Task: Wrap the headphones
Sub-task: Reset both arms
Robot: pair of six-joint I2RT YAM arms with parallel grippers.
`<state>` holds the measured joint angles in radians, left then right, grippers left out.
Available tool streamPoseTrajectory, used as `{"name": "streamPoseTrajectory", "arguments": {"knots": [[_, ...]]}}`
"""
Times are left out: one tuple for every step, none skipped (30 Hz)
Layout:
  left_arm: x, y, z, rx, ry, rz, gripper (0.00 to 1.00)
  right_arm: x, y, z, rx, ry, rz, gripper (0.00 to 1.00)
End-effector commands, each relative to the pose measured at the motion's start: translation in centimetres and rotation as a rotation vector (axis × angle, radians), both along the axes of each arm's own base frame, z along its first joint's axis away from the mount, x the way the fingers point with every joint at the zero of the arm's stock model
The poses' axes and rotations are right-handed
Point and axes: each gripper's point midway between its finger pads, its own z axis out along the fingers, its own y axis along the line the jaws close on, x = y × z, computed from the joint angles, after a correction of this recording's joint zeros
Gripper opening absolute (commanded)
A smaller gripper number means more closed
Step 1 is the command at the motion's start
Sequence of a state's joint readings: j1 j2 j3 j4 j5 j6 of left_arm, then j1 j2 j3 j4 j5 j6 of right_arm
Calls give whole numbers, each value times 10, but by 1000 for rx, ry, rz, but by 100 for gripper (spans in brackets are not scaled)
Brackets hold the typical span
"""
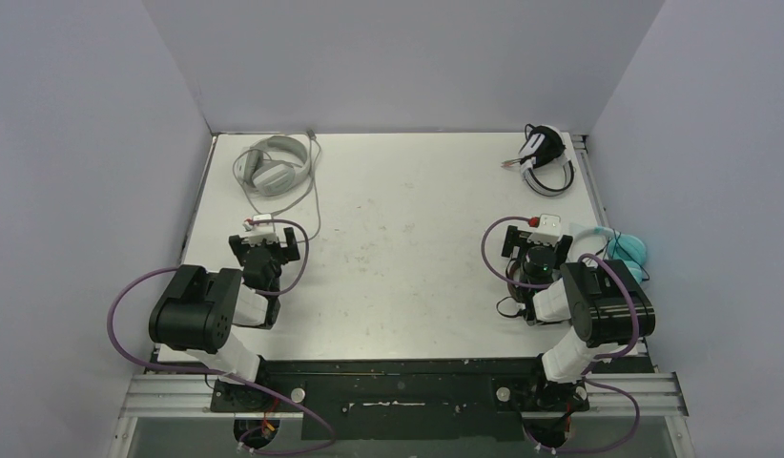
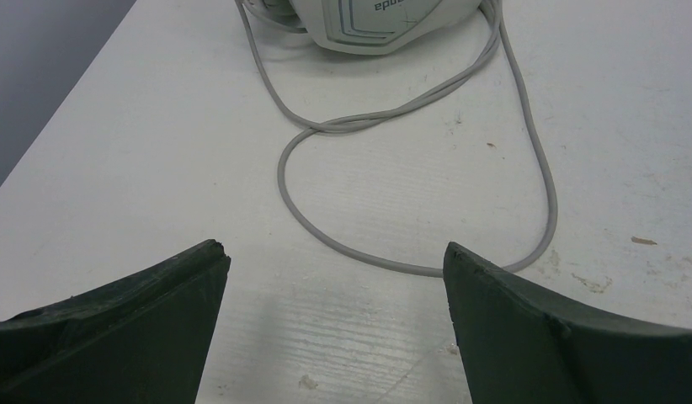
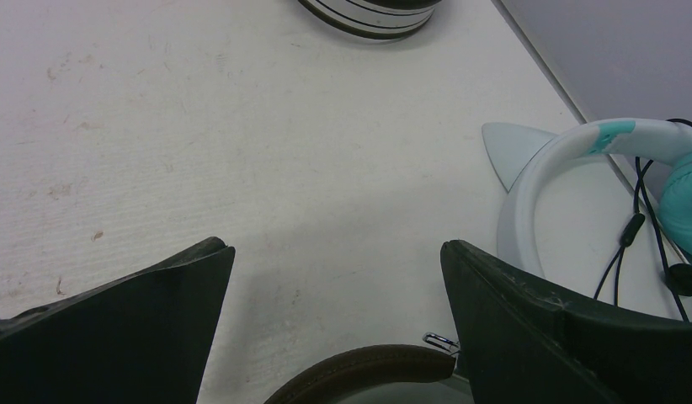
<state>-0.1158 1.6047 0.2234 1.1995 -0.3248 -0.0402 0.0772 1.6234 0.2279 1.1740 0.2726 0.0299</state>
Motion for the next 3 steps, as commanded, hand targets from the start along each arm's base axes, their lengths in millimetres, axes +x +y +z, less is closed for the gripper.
{"name": "streamPoseTrajectory", "arguments": {"knots": [[9,0,10,-8,-35,-1,97,10,-3,25,8,-96,-8,100],[8,0,10,-8,-36,0,97,10,-2,25,8,-96,-7,100],[8,0,11,-7,-39,2,97,10,-2,25,8,-96,-8,100]]}}
